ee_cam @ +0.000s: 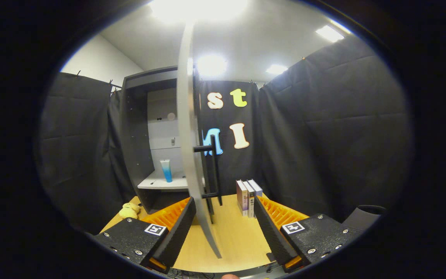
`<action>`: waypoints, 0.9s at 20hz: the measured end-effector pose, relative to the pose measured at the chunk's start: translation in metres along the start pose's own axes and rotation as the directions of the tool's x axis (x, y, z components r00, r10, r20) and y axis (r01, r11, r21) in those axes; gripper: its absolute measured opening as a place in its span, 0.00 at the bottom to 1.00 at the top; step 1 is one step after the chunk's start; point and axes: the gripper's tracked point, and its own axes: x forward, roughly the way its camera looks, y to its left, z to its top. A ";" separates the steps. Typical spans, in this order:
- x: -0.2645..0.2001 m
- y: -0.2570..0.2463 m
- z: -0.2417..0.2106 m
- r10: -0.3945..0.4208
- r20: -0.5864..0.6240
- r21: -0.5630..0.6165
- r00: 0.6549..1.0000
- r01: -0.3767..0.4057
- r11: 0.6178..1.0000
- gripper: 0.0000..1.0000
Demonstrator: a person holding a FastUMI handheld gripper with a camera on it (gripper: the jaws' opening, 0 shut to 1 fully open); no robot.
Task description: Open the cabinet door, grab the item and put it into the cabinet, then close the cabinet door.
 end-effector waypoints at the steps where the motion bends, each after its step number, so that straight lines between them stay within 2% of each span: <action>1: 0.010 -0.011 0.000 -0.004 -0.003 -0.009 1.000 0.004 1.000 0.93; 6: 0.049 -0.035 0.003 0.034 0.000 -0.019 0.999 -0.034 0.999 0.93; 11: 0.075 -0.032 0.003 0.105 -0.013 -0.024 0.994 -0.106 0.994 0.93; 13: 0.078 -0.027 0.000 0.146 -0.011 -0.032 0.989 -0.146 0.989 0.93; 15: 0.078 -0.026 0.000 0.144 -0.001 -0.054 0.990 -0.144 0.988 0.93; 18: 0.076 -0.022 -0.003 0.154 -0.011 -0.018 0.988 -0.154 0.988 0.92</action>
